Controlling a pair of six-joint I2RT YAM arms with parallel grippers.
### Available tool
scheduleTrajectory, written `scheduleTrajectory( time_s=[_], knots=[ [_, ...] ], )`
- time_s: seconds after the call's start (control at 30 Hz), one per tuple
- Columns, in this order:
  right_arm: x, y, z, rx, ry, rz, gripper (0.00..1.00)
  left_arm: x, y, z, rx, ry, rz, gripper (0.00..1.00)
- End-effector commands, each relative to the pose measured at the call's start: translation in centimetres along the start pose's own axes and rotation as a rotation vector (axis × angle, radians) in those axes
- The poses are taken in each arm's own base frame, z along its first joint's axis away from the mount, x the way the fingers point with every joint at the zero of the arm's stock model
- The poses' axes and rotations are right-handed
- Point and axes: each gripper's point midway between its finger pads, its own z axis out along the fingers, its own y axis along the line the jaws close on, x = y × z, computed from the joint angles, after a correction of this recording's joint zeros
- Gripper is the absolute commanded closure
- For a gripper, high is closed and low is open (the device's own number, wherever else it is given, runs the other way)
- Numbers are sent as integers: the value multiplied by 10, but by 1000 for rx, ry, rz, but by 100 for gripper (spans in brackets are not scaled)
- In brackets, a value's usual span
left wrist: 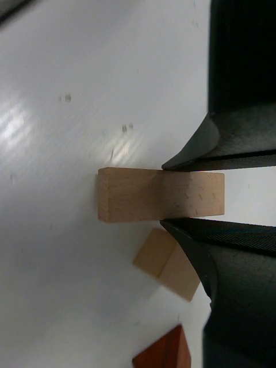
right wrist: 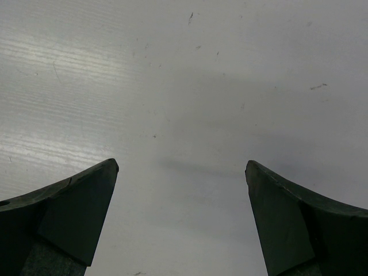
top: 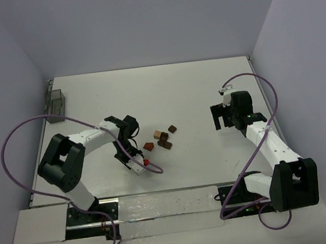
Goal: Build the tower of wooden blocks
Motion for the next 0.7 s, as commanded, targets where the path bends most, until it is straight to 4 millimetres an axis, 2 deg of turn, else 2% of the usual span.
scheduleTrajectory(
  time_s=[0.0,0.1,0.3,0.4,0.47,0.5,0.6,0.67],
  knots=[
    [-21,-5,-4,19,-46,-20,0,-1,47,-8,-77,17,100,100],
    [-21,-4,-4,18,-47,-23,0,1,71,-9,-93,23,108,100],
    [-20,-4,-4,17,-45,-23,0,1,103,-8,-120,44,153,100],
    [-20,-5,-4,20,-42,-24,0,-10,114,-9,-127,23,167,100],
    [-20,-5,-3,21,-42,-24,0,-19,115,-13,-129,0,173,100],
    [-20,-5,-3,21,-41,-26,0,-30,114,-20,-146,-27,181,100],
    [-20,-5,-3,21,-43,-25,0,-54,99,-28,-157,-75,195,100],
    [-21,-4,-4,16,-46,-23,0,-78,89,-43,-200,-138,185,100]
  ],
)
